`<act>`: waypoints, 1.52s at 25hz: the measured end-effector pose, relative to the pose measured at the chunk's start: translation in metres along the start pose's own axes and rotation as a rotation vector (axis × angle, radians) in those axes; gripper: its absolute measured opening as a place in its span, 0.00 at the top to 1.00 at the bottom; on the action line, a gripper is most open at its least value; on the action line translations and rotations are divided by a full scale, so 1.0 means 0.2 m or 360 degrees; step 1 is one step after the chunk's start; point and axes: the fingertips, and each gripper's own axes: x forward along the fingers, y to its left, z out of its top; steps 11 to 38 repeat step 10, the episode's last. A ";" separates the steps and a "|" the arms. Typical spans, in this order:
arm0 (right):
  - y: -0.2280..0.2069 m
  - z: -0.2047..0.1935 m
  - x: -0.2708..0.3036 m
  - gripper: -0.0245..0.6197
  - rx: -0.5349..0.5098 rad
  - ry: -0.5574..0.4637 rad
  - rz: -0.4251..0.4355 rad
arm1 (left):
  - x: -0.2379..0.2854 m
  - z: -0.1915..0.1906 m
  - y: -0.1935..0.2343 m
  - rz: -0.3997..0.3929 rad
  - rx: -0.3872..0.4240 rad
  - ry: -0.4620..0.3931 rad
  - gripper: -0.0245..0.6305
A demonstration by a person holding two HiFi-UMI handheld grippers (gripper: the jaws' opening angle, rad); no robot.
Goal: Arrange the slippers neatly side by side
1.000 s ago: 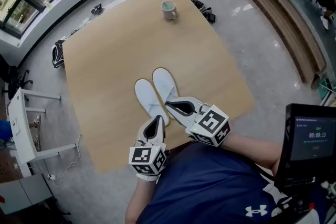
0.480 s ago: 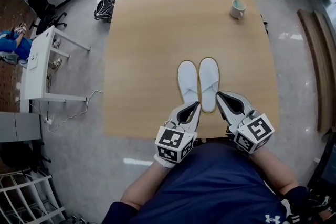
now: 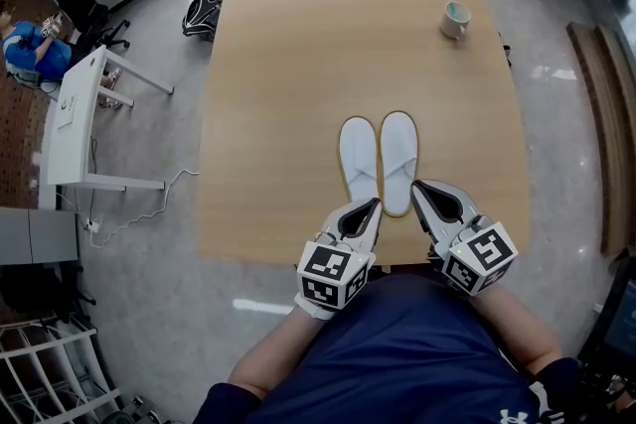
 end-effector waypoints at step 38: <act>-0.03 -0.06 0.01 0.95 0.0078 0.0038 -0.0018 | 0.02 -0.03 0.01 0.0007 -0.0007 0.0029 0.96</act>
